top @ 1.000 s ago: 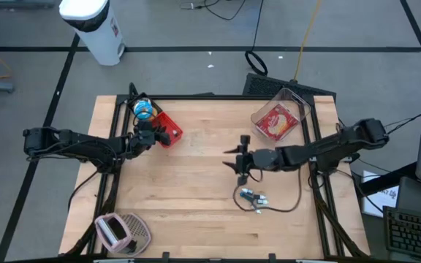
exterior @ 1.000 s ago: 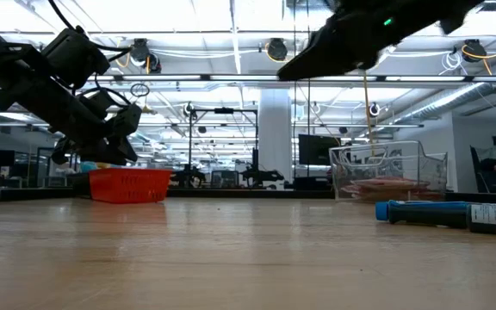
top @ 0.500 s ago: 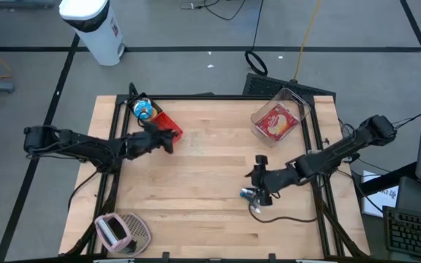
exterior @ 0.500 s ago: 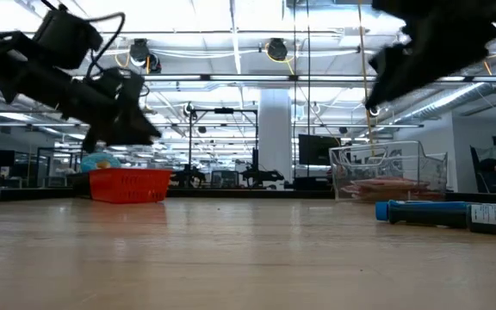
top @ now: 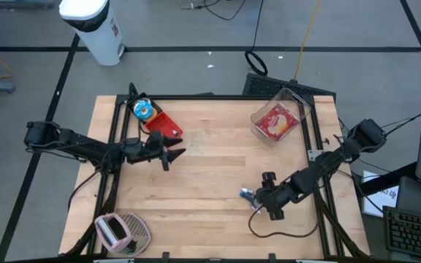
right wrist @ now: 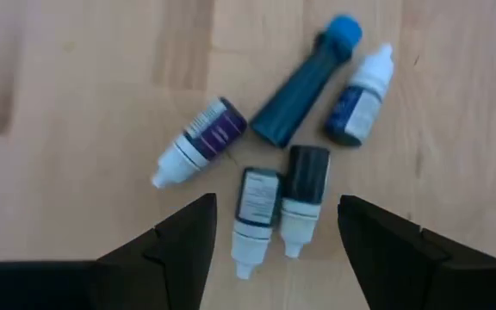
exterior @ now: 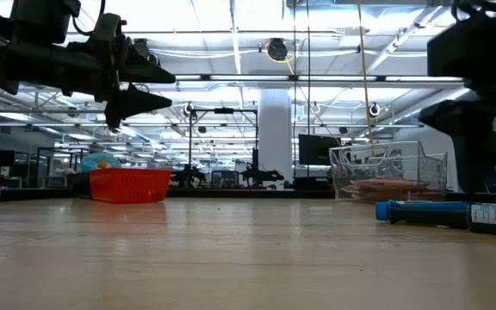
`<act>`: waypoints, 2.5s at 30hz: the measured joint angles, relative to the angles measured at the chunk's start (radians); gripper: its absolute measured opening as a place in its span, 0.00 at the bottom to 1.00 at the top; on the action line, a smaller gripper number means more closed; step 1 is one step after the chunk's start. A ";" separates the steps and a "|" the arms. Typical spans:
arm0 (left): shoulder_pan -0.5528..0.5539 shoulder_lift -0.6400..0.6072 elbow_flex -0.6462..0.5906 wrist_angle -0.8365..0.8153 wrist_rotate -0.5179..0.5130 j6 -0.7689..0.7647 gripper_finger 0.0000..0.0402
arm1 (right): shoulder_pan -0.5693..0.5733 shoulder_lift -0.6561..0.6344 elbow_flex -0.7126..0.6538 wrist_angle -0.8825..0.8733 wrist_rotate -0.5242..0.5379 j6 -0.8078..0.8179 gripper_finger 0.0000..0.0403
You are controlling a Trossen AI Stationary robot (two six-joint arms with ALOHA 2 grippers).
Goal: Pick & Place Food Item
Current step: Put the green food coloring bottle into the red bin
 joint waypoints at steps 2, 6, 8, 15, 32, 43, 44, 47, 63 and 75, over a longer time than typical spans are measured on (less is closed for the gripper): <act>-0.001 0.000 0.000 0.000 -0.005 -0.016 0.66 | 0.008 0.017 -0.007 0.006 -0.019 0.023 0.55; -0.001 0.000 0.000 -0.004 -0.006 -0.027 0.65 | 0.032 0.027 -0.009 0.014 -0.081 0.060 0.52; -0.001 0.000 0.000 -0.004 -0.006 -0.027 0.65 | 0.050 0.027 -0.009 0.014 -0.078 0.073 0.50; -0.001 0.000 0.000 -0.005 -0.006 -0.022 0.63 | 0.061 0.031 -0.029 0.046 -0.074 0.052 0.45; -0.001 0.000 0.000 -0.011 -0.006 -0.021 0.63 | 0.060 0.020 -0.135 0.214 -0.079 -0.077 0.11; -0.001 0.000 0.000 -0.007 -0.006 -0.025 0.64 | 0.026 -0.201 -0.139 0.201 0.091 -0.150 0.12; -0.001 0.000 0.001 -0.002 -0.006 -0.036 0.64 | 0.017 -0.224 -0.139 0.207 0.139 -0.188 0.12; -0.001 0.014 0.030 -0.011 -0.007 -0.086 0.64 | -0.027 -0.267 -0.139 0.238 0.308 -0.335 0.12; -0.012 0.459 0.475 -0.086 0.021 0.167 0.64 | -0.507 -0.055 -0.136 0.898 0.209 -1.056 0.13; -0.007 0.543 0.570 -0.086 0.013 0.172 0.64 | -0.557 0.050 -0.137 1.120 0.210 -1.213 0.13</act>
